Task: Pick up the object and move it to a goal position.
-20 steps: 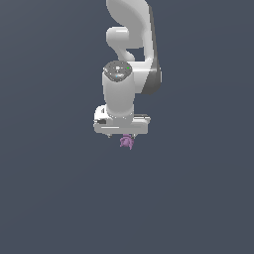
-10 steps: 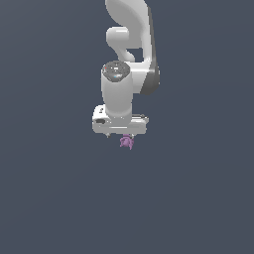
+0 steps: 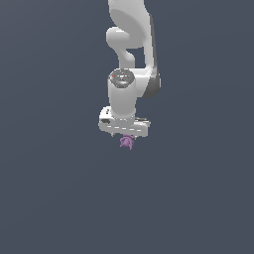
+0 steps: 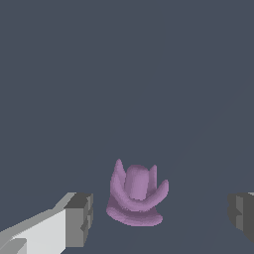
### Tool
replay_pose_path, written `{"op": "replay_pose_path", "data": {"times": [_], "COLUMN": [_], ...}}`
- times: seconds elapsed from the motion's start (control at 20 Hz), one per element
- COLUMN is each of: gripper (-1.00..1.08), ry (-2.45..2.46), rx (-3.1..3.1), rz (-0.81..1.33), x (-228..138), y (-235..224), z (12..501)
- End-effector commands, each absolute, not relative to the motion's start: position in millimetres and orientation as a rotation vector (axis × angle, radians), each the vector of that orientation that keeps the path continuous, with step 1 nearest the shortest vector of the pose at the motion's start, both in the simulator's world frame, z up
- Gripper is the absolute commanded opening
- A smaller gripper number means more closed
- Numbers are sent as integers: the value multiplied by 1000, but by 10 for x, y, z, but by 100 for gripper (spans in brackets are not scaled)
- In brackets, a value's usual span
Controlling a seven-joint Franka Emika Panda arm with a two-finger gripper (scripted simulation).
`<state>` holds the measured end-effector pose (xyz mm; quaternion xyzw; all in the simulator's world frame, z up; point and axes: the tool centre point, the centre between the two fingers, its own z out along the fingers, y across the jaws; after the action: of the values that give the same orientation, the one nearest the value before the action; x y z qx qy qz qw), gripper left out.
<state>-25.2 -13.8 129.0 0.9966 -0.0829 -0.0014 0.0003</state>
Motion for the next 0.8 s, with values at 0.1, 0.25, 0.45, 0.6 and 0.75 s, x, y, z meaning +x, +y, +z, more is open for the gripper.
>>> {"op": "replay_pose_path", "data": {"times": [0.1, 0.25, 0.45, 0.6, 0.75], "gripper": [100, 100, 100, 100, 100], "ry": [-384, -446, -501, -522, -519], "rx": [3118, 3110, 3101, 3098, 3098], "rz": [-3, -2, 0, 0, -1], "x": [-403, -483, -557, -585, -584], "y": [-61, -27, 2, 12, 13], "z": [1100, 1009, 931, 902, 902]}}
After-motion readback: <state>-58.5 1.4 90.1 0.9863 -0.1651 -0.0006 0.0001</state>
